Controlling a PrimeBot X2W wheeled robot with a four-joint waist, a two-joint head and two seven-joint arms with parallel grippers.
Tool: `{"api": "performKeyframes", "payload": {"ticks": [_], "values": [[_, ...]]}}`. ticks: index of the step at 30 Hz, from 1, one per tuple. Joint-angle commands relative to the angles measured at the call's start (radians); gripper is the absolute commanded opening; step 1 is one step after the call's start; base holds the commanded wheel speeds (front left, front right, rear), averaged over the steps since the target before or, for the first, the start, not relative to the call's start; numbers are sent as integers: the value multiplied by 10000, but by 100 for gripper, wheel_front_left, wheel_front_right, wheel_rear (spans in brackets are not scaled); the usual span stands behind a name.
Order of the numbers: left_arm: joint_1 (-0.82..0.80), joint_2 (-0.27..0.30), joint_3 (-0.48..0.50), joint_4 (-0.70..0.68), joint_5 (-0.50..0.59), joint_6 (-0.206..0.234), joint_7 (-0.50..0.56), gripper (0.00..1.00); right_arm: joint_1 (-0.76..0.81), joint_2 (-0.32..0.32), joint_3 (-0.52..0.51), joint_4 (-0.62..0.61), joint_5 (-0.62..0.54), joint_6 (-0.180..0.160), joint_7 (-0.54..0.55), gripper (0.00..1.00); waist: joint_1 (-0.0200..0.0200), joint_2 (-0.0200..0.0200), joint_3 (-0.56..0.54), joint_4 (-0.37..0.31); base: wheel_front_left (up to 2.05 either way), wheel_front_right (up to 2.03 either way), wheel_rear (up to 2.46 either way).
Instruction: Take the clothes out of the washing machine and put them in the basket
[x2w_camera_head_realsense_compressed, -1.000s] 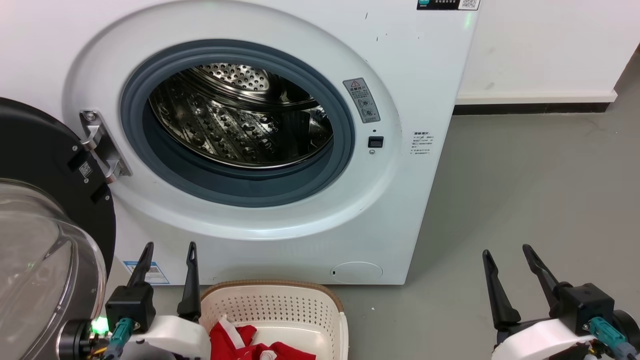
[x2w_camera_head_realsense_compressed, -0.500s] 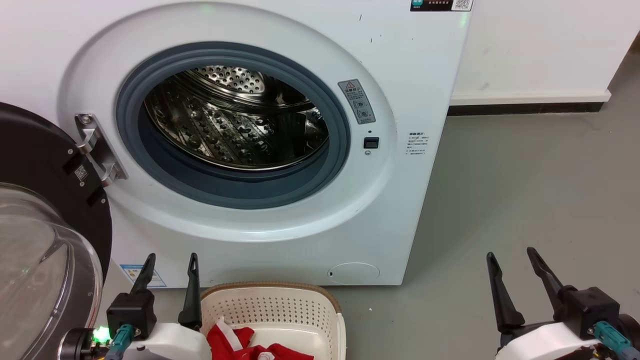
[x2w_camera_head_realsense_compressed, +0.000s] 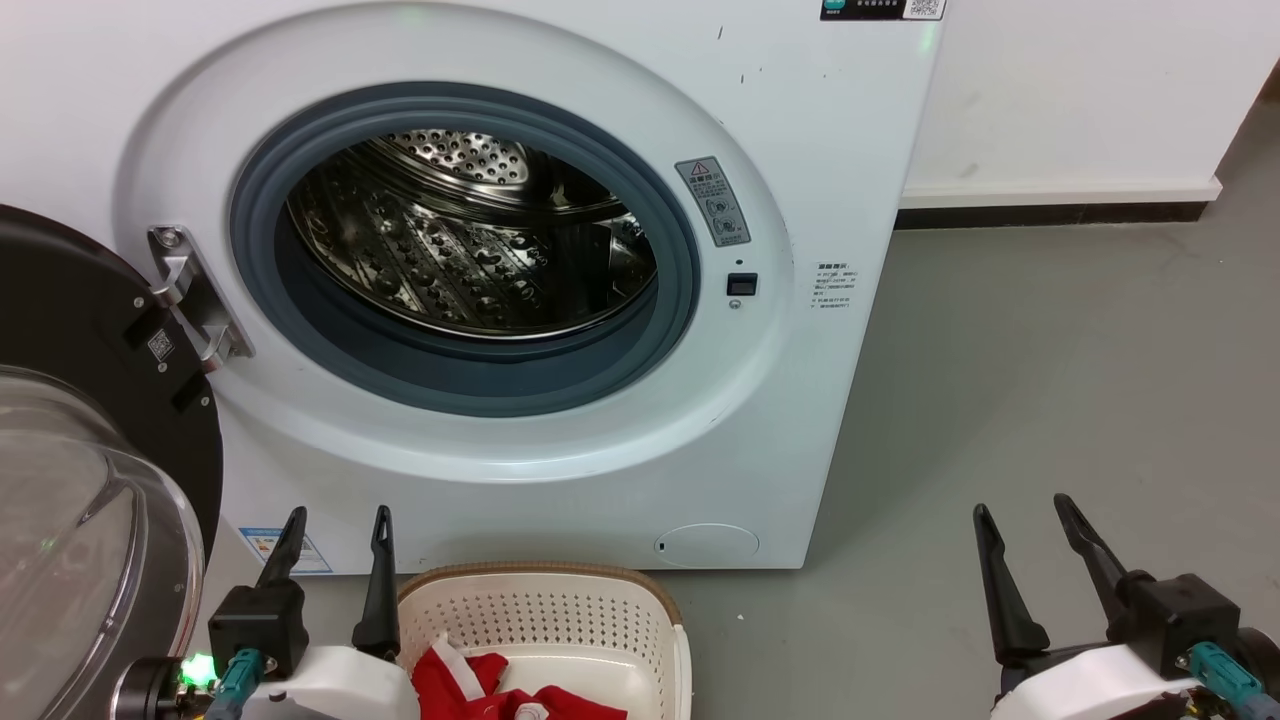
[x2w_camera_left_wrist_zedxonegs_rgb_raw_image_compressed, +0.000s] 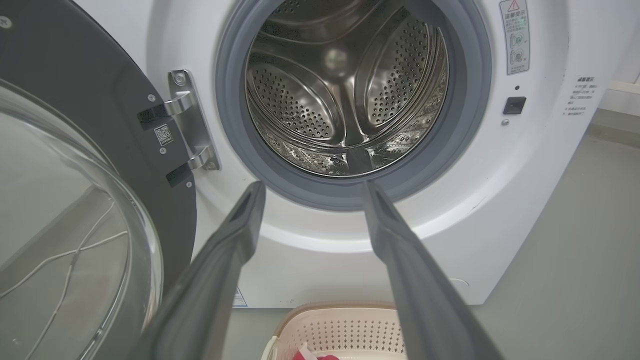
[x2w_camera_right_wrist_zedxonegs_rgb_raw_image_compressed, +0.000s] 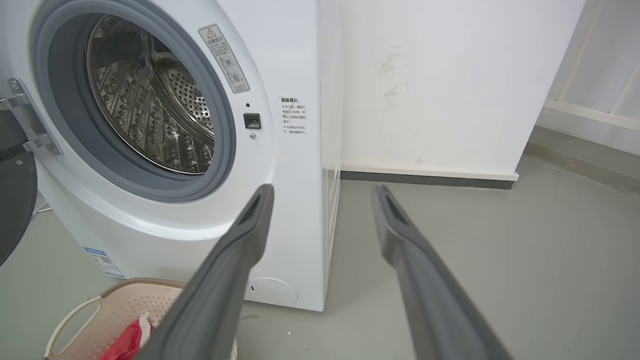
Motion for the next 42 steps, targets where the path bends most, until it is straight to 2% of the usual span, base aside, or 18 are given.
{"api": "performKeyframes", "payload": {"ticks": [1,2,5,22,42], "values": [[17,34,-7,-59,-23,23,-5,100,14,-2,-4,-5,15,-7,-44,100,0,-1,-4,8,0,0,0],[0,5,-7,-31,-18,1,-2,0,0,0,2,5,11,0,-1,0,0,-1,-4,7,0,0,0],[-1,-66,40,208,-201,-30,53,0,81,4,57,161,182,0,-20,0,0,-1,-2,6,0,0,0],[-373,-321,415,614,-3492,-457,551,0,-451,-204,11,761,3889,-1,235,0,0,-1,32,11,0,0,0],[-733,-565,769,1007,-6586,-864,1003,0,-912,-318,-95,1309,7244,-2,518,0,0,-1,72,15,0,0,0]]}}
